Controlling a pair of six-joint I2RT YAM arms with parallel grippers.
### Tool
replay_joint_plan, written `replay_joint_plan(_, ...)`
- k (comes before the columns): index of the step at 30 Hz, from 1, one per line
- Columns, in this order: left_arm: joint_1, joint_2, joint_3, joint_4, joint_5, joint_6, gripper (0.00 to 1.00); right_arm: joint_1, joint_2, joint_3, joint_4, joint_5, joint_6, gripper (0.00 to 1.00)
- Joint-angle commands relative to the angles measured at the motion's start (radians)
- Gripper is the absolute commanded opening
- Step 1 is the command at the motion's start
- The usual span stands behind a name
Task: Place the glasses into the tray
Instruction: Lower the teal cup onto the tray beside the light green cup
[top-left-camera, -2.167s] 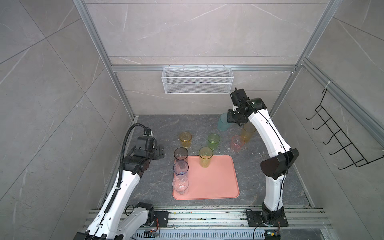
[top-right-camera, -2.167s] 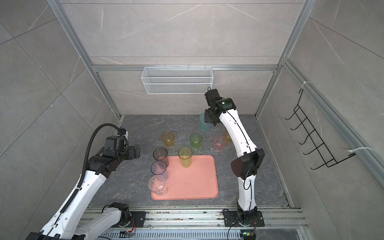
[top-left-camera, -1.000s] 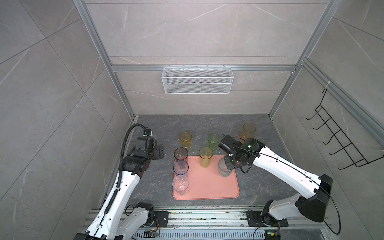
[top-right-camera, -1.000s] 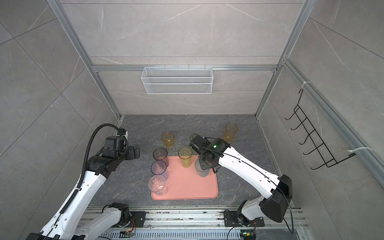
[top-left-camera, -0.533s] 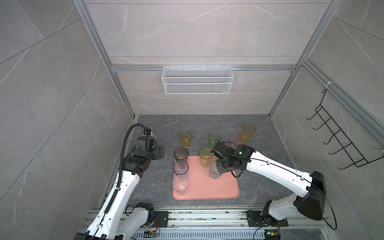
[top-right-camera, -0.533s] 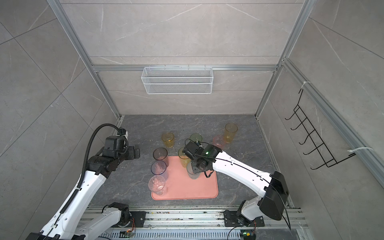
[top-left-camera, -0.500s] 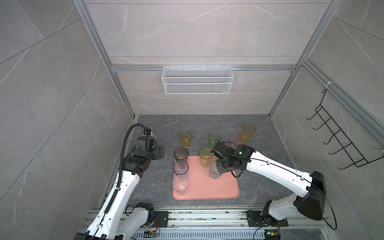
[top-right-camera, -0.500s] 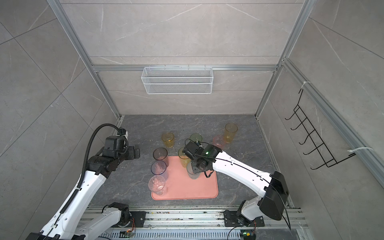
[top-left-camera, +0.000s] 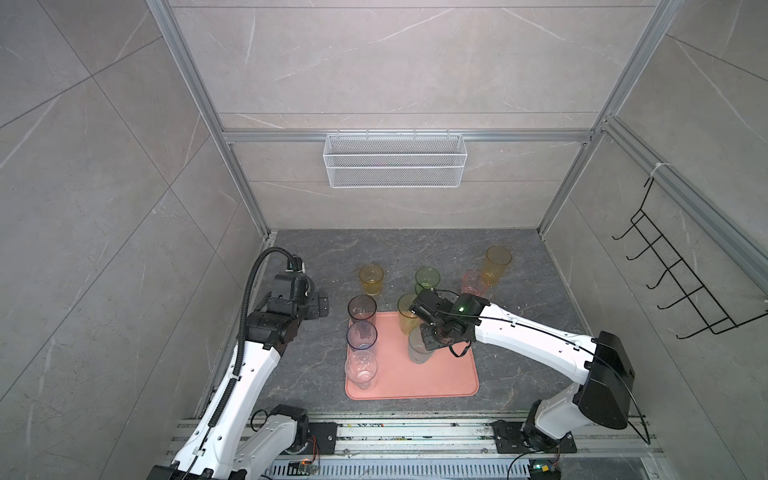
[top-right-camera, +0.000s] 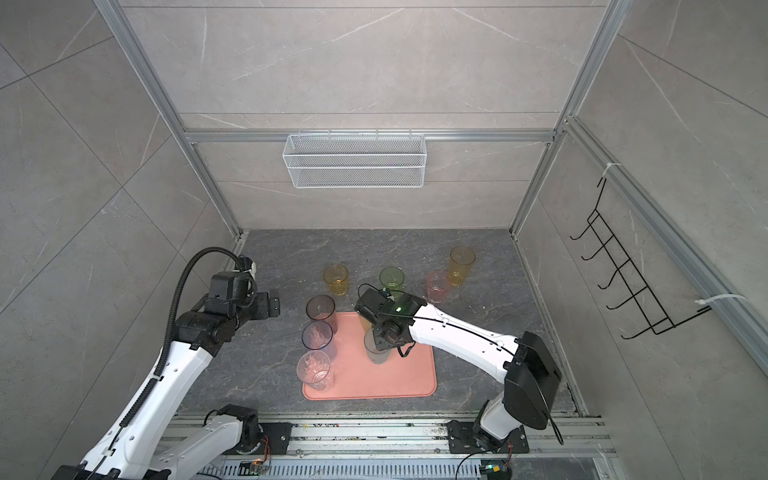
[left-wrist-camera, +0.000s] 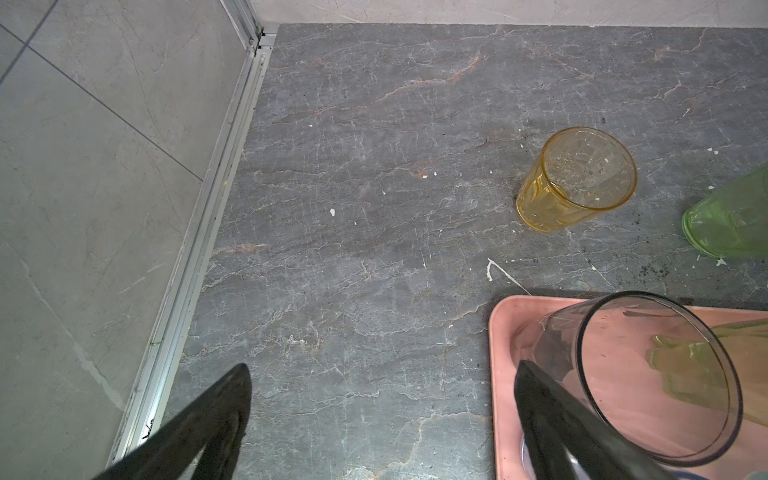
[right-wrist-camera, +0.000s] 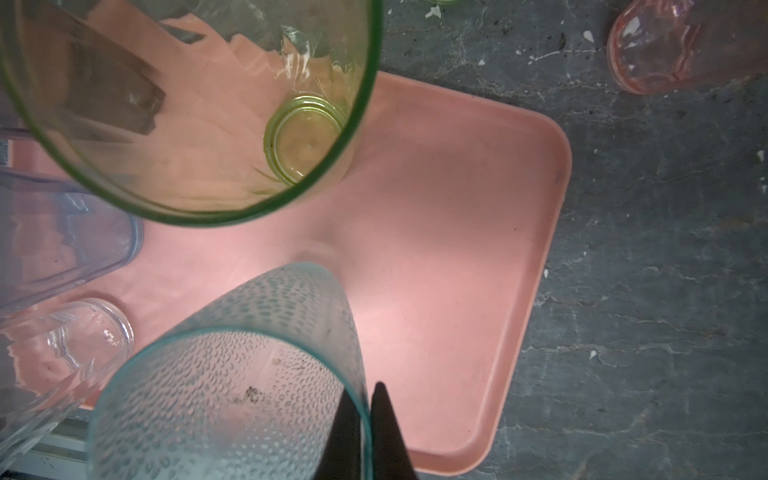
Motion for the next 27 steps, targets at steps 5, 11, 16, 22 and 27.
replay_joint_plan(5,0.006,-0.005,0.02,-0.003,0.001,0.017,0.99,0.009,0.036,-0.008,0.042,-0.011,0.026,0.0)
replay_joint_plan(11,0.006,-0.003,0.019,-0.003,-0.002,0.017,0.99,0.01,0.06,0.003,0.046,-0.009,0.025,0.0)
replay_joint_plan(16,0.007,-0.003,0.02,-0.004,-0.006,0.016,0.99,0.009,0.079,0.019,0.041,0.0,0.022,0.0)
replay_joint_plan(22,0.006,-0.004,0.019,-0.004,-0.009,0.016,0.99,0.008,0.101,0.038,0.03,0.007,0.022,0.0)
replay_joint_plan(27,0.006,-0.004,0.02,-0.004,-0.008,0.016,0.99,0.008,0.113,0.048,0.032,0.007,0.025,0.0)
